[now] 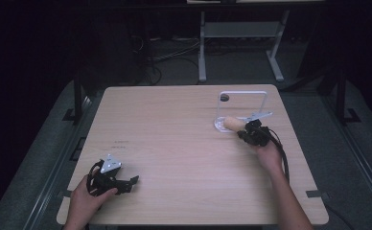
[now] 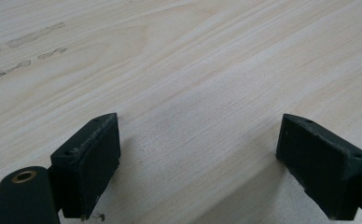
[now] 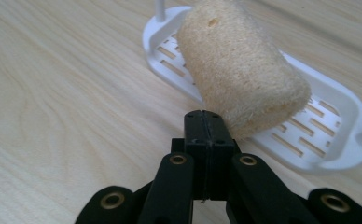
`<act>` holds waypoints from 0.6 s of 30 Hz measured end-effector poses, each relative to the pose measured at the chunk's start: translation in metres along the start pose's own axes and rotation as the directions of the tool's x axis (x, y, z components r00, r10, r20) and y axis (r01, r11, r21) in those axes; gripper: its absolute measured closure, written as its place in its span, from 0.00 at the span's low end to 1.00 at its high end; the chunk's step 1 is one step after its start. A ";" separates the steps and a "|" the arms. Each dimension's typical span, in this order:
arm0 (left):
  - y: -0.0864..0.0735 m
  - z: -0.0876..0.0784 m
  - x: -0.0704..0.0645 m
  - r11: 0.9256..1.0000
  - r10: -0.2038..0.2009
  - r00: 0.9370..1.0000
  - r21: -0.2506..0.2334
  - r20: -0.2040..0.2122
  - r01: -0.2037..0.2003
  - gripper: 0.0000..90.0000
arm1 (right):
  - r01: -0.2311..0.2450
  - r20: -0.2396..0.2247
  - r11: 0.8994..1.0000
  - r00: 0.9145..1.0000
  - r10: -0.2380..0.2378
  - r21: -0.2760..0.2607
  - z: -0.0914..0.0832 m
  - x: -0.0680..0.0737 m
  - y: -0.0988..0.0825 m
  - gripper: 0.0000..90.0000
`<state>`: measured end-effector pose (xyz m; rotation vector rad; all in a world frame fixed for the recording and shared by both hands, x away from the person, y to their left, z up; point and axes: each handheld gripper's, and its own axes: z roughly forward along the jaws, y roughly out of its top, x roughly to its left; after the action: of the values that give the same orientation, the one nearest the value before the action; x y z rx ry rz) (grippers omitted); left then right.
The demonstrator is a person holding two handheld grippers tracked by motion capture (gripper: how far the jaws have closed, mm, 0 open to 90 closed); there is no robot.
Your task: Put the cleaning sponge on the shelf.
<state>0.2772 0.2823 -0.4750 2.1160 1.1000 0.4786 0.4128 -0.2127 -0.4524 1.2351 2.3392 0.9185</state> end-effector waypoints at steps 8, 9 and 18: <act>0.000 0.000 0.000 1.000 0.000 1.000 -0.001 0.000 0.000 0.15 | -0.023 0.038 1.000 0.999 0.023 -0.012 -0.003 -0.011 -0.002 0.99; 0.000 0.000 0.000 1.000 -0.001 1.000 -0.001 0.000 0.001 0.15 | -0.024 0.043 1.000 0.999 0.024 -0.011 -0.003 -0.012 -0.002 0.99; 0.000 0.000 0.000 1.000 0.000 1.000 -0.002 0.000 0.000 0.15 | -0.047 0.074 0.999 0.996 0.048 -0.019 -0.004 -0.019 -0.004 0.99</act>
<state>0.2772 0.2822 -0.4751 2.1144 1.1000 0.4794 0.4192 -0.2312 -0.4520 1.3005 2.2488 0.8902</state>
